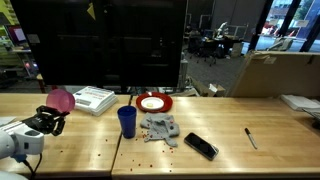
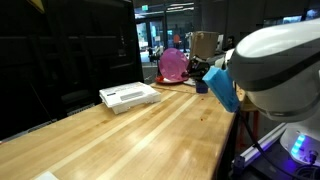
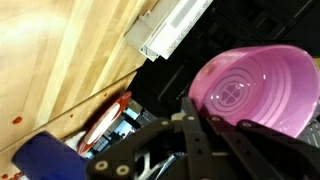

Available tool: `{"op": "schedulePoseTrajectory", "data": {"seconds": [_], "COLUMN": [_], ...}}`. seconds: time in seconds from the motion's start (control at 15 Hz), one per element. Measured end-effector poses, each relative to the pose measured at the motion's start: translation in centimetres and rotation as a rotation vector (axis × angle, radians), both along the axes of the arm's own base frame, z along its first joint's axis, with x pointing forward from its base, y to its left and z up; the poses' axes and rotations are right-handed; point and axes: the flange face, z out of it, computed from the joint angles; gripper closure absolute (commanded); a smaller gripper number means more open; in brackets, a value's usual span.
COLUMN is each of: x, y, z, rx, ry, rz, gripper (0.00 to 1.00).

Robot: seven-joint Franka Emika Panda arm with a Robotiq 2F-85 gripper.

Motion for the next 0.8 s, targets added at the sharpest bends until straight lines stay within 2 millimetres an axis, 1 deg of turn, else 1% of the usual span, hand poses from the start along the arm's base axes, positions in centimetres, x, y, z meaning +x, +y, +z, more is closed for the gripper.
{"op": "schedulePoseTrajectory", "data": {"seconds": [0.47,0.8], "x": [0.3,0.2], "y": [1.0,1.5], "z": [0.5,1.1], "rx": [0.065,0.051], "ry": [0.127,0.241], "rz": [0.078,0.138], "gripper": [0.99,0.99]}}
